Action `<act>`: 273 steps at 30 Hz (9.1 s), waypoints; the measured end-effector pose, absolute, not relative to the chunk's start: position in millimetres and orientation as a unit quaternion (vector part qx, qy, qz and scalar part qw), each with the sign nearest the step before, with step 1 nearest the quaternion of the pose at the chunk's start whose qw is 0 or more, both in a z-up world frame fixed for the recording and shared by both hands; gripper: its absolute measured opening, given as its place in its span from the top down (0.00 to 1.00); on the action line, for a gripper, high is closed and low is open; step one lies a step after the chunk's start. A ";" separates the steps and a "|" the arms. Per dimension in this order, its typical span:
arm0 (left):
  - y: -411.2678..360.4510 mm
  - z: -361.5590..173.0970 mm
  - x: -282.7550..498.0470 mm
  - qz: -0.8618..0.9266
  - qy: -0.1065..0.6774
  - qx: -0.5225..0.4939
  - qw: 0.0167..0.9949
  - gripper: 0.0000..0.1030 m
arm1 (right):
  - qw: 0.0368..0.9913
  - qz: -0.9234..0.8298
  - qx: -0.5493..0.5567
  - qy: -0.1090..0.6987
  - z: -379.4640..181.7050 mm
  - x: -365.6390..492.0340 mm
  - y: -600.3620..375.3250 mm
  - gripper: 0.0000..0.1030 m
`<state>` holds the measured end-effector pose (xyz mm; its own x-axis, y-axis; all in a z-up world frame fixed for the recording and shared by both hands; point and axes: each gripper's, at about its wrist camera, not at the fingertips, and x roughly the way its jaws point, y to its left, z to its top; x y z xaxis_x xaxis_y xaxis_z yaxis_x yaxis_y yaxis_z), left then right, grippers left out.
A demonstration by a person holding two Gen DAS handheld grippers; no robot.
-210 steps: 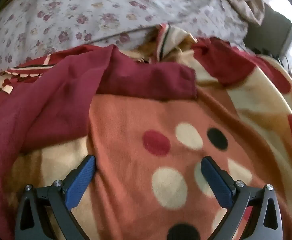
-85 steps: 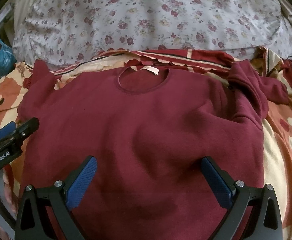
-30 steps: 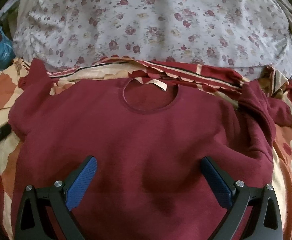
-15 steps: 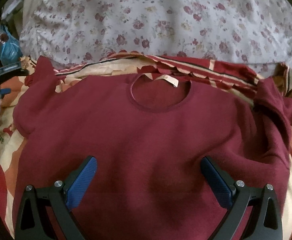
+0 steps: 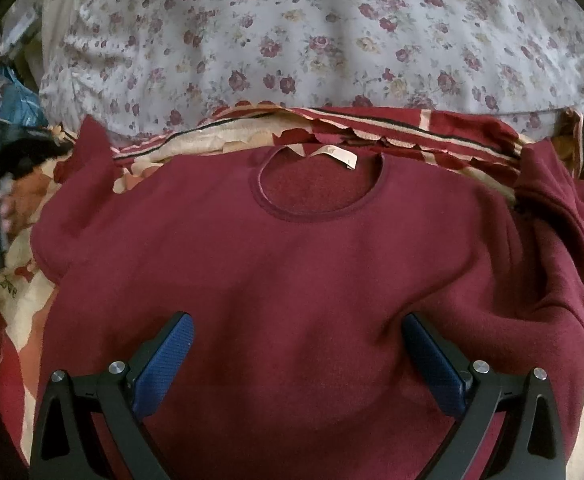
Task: Fold small clothes
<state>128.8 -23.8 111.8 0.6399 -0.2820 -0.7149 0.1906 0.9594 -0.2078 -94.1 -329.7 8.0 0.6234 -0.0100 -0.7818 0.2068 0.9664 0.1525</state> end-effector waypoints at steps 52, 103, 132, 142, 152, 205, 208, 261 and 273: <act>-101.4 173.4 51.3 -0.259 0.413 -0.082 0.869 0.92 | 0.904 -0.089 0.191 0.372 53.5 -134.8 -375.8 0.00; -140.8 102.2 -58.1 -0.266 0.446 0.032 0.854 0.36 | 0.903 -0.148 0.200 0.351 72.6 -160.3 -428.3 0.00; -66.5 39.6 -9.3 -0.092 0.510 0.016 0.855 0.22 | 0.889 -0.115 0.151 0.416 55.9 -146.5 -458.9 0.17; -65.4 39.9 -9.3 -0.094 0.513 0.015 0.853 0.21 | 0.882 -0.133 0.038 0.450 21.1 -76.5 -445.9 0.82; -68.7 42.5 -12.6 -0.098 0.517 0.027 0.850 0.22 | 0.895 -0.168 0.004 0.414 36.5 -77.0 -453.1 0.93; -114.7 53.0 -8.6 -0.152 0.500 0.021 0.852 0.21 | 0.856 -0.228 0.045 0.462 34.8 -44.4 -525.9 0.31; -114.5 53.8 -5.7 -0.152 0.499 0.023 0.853 0.21 | 0.837 -0.218 0.115 0.488 10.6 -29.4 -551.9 0.89; -57.4 90.3 -2.6 -0.137 0.460 -0.110 0.870 0.21 | 0.942 0.080 0.111 0.307 189.8 -105.9 -420.2 0.91; -51.0 83.1 13.7 -0.168 0.480 -0.158 0.846 0.21 | 0.875 0.164 0.053 0.452 20.5 -45.9 -266.3 0.76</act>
